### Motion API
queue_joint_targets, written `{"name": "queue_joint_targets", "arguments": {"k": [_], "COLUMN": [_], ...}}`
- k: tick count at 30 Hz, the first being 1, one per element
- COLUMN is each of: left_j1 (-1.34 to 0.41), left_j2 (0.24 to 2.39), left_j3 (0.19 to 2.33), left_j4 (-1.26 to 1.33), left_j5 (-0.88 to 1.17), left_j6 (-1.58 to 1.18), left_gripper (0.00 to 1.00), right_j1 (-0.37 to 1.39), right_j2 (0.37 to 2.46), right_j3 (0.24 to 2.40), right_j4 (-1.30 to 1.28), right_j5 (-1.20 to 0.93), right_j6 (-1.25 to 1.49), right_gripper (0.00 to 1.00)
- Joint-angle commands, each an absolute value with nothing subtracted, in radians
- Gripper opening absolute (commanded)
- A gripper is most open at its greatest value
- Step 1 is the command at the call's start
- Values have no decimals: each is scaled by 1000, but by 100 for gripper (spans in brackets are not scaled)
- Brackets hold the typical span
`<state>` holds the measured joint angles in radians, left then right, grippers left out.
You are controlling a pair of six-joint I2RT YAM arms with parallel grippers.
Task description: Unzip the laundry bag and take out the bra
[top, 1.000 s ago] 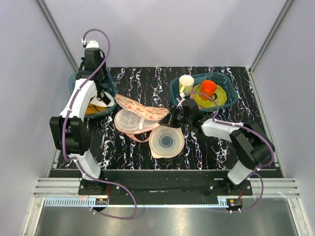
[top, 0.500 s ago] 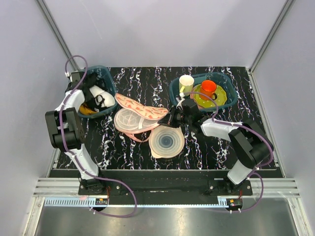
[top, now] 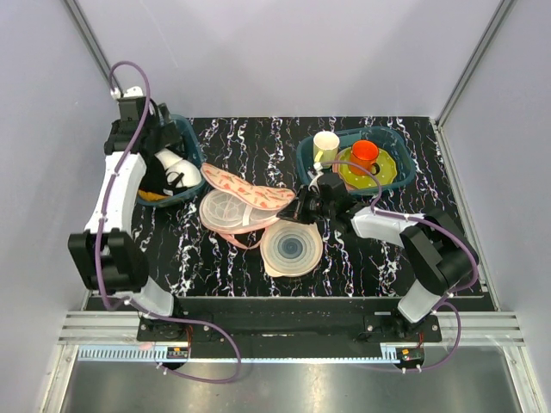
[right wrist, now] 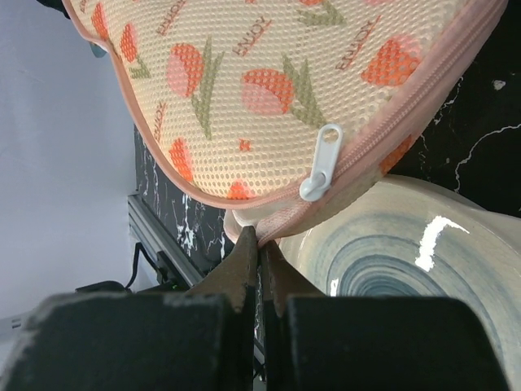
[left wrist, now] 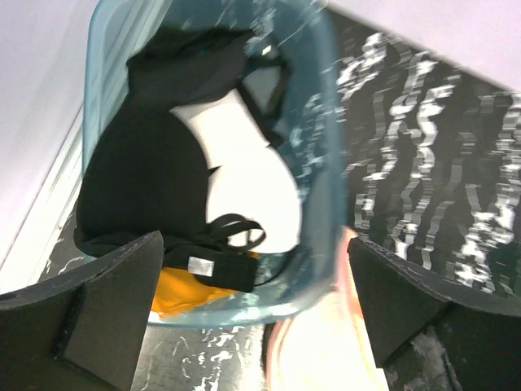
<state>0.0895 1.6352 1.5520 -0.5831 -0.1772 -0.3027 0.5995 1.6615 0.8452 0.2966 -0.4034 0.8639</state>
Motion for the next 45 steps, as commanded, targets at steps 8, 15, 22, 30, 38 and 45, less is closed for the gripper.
{"name": "queue_joint_targets", "arguments": {"k": [8, 15, 22, 30, 38, 45], "left_j1": [8, -35, -66, -97, -101, -103], "left_j2": [1402, 1326, 1255, 1195, 1140, 1103], "left_j3": [1494, 1379, 1293, 1250, 1171, 1103], "left_j4": [-597, -575, -574, -572, -552, -512], "left_j5": [-63, 97, 133, 150, 166, 173], "left_j6": [-245, -298, -314, -336, -344, -325], "left_gripper": [99, 99, 99, 99, 99, 99], "right_j1": [568, 511, 509, 509, 508, 509], "right_j2": [1643, 1836, 1665, 1568, 1490, 1379], "right_j3": [1046, 1470, 1399, 1413, 1315, 1166], "right_j4": [187, -210, -313, -531, -608, -552], "right_j5": [-281, -310, -62, 293, 457, 495], "right_j6": [716, 505, 443, 377, 409, 463], "right_gripper": [0, 60, 100, 100, 100, 100]}}
